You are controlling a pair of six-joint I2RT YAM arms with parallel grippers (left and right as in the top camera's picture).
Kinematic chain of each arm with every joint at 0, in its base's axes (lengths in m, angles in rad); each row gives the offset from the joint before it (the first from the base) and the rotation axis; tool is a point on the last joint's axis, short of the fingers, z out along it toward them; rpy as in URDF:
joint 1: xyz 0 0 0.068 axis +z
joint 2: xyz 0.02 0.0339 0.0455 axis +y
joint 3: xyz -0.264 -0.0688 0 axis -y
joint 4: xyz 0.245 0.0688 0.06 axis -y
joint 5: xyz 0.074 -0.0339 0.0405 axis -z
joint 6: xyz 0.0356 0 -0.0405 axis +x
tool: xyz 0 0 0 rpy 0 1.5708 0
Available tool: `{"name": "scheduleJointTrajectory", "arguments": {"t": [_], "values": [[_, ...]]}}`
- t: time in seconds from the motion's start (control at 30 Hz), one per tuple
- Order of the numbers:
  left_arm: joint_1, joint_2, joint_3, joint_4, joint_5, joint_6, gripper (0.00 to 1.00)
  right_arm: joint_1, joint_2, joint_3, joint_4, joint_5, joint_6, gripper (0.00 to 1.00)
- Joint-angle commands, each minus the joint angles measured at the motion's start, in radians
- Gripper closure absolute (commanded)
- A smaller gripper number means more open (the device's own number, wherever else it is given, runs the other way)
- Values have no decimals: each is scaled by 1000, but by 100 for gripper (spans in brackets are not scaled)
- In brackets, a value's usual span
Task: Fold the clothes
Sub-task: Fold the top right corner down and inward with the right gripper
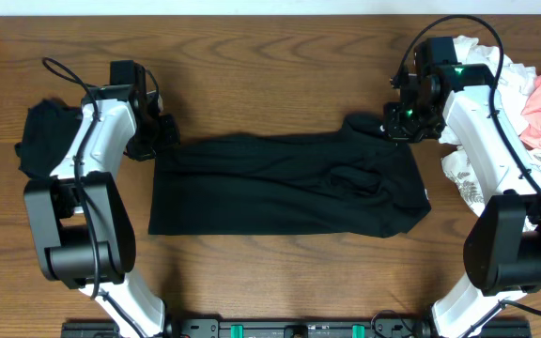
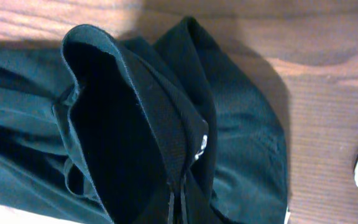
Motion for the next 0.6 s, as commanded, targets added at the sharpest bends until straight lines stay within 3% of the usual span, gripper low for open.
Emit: {"name": "scheduleJointTrajectory", "arguments": {"t": [0.0, 0.47, 0.5, 0.57], "values": [[2, -62, 16, -13, -1, -2, 94, -22, -17, 13, -18, -6, 4, 99], [2, -108, 15, -154, -2, -2, 93, -48, -77, 13, -125, -5, -16, 99], [2, -108, 15, -160, -2, -2, 91, -48, -77, 13, -138, -5, -16, 98], [2, -108, 15, -178, -2, -2, 78, -48, -76, 13, -171, -5, -17, 98]]}}
